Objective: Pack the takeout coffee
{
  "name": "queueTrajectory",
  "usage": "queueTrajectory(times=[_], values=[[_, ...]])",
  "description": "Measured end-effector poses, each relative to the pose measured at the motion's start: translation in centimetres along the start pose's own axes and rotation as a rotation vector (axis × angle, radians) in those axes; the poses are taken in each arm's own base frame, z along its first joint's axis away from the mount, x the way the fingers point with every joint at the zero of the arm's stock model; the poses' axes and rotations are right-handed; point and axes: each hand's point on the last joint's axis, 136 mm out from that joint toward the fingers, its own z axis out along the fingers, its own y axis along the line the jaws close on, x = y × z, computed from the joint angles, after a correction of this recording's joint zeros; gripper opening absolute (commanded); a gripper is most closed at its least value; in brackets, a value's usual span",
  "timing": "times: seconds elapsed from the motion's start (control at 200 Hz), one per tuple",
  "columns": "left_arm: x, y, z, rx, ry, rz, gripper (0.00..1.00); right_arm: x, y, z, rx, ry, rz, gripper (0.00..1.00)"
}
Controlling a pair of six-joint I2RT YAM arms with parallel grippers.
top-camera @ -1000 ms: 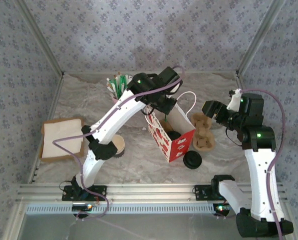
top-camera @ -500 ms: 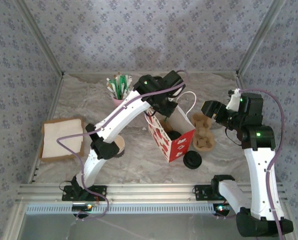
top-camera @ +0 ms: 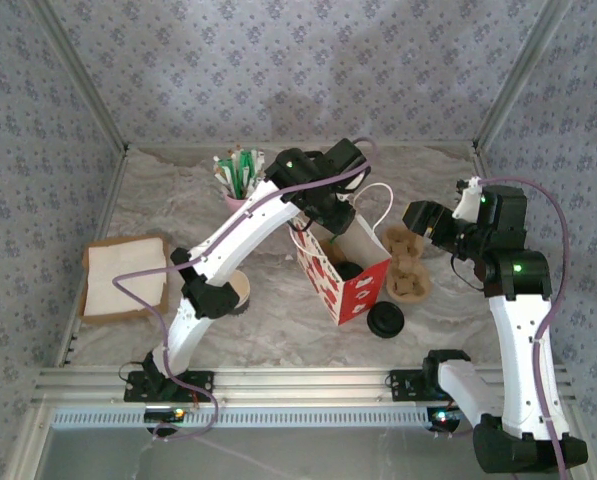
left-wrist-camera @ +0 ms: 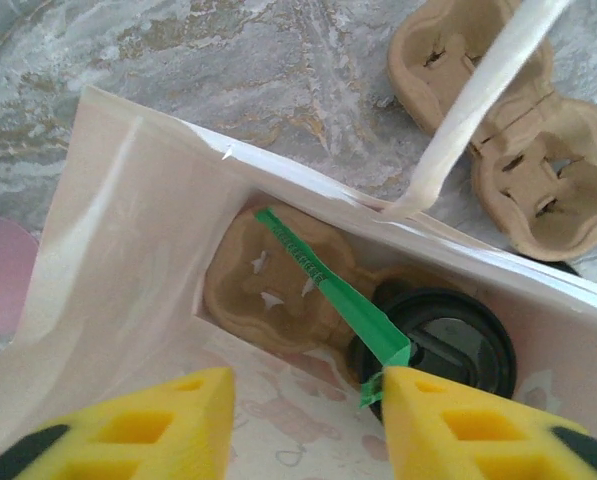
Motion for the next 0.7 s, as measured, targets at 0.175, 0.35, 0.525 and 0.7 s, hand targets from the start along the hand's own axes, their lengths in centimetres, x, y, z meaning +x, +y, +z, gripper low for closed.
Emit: queueTrajectory(times=[0.175,0.35,0.525,0.7], values=[[-0.3,-0.5,-0.7,0.037,-0.021,-0.001,0.63,-0.8,0.6,-0.4,-0.009,-0.018,-0.01,0.74],[-1.5,-1.0,-3.7,0.1,-0.109,-0.018,0.82,-1.8,1.6,-1.3,-0.025,-0.045,-0.024,0.76],[-1.8,-0.5,-7.3,0.141,-0.196,-0.04,0.97,-2.7,2.8,-1.5,-0.047,-0.054,-0.039,0.77],[-0.8,1.2,-8.8,0.139,-0.243,-0.083,1.0,-3.3,4.5,-1.4,-0.089,-0.038,-0.067,0.78]])
